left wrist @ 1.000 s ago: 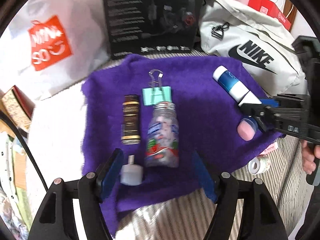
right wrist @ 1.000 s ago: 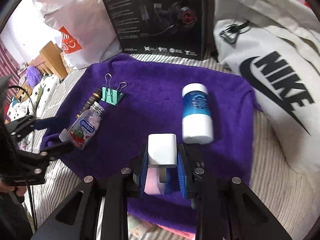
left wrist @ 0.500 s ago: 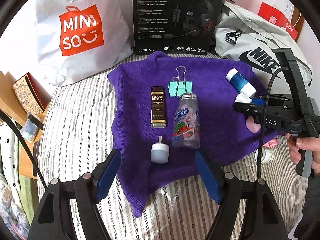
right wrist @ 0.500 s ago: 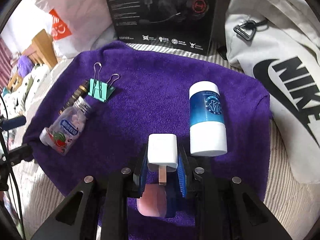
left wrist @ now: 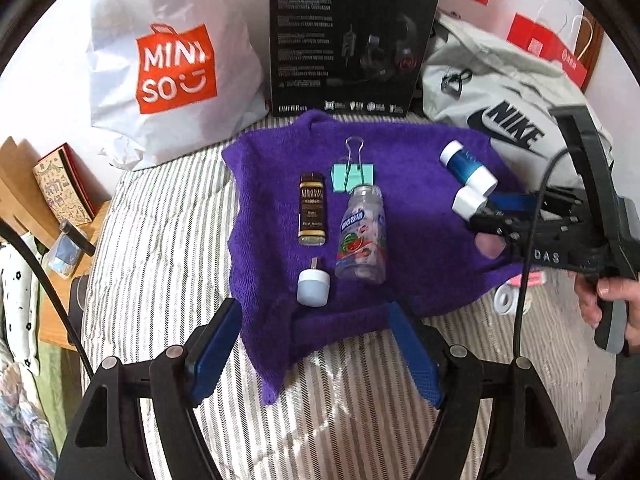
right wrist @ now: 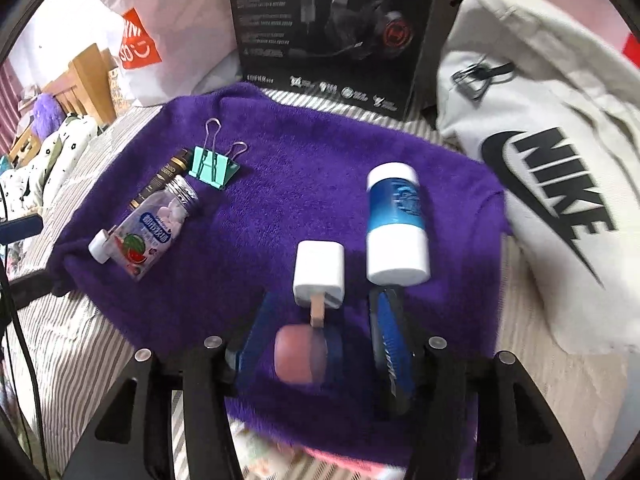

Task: Organize rigid objects
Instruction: 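Place the candy bottle with the left tool while the right tool places the plug, then grasp the round cream jar with the left tool while the right tool grasps the pink highlighter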

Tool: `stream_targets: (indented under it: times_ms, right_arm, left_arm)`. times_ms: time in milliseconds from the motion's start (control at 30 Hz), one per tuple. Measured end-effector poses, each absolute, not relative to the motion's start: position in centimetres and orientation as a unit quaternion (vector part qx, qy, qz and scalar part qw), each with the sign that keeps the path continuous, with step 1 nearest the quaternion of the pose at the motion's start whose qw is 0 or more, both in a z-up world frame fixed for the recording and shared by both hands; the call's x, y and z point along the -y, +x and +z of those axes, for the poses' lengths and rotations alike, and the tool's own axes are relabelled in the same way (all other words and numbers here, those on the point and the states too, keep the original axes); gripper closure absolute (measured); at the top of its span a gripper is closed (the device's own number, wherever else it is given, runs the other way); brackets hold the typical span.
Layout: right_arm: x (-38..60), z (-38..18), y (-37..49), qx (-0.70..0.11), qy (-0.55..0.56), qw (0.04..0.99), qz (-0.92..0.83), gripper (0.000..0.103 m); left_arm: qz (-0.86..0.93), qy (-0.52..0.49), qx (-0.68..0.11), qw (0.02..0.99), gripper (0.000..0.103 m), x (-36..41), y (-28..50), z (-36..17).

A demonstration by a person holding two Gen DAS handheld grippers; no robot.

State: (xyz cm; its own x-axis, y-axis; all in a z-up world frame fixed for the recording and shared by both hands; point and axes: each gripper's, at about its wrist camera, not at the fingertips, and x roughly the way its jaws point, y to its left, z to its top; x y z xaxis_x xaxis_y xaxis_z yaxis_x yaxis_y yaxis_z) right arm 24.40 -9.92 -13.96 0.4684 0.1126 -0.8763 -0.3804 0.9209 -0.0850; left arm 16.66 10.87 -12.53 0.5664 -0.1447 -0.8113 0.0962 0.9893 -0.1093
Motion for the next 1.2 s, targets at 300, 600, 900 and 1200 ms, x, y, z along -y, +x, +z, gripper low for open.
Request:
stream_targets:
  times_ms: [300,600,900,1200]
  right_arm:
    - [13.0,-9.6,18.2,-0.466,-0.108,0.871,0.114,0.04]
    - [18.5,-9.7,11.1,-0.48,-0.074,0.87,0.086,0.038]
    - [22.9,-11.0,6.1,-0.499,-0.045,0.863,0.059,0.038]
    - [25.6,-11.8,3.6,-0.502,-0.022,0.864,0.03,0.038]
  left_arm:
    - [-0.076,-0.035,-0.424,0.902,0.028,-8.5,13.9,-10.0]
    - [-0.12,-0.021,-0.428,0.895,0.028,-3.1,11.8,-11.5]
    - [-0.149,0.014,-0.433,0.889,0.028,3.6,11.7,-14.0]
    - [-0.146,0.042,-0.448,0.881,0.028,7.6,13.6,-16.7]
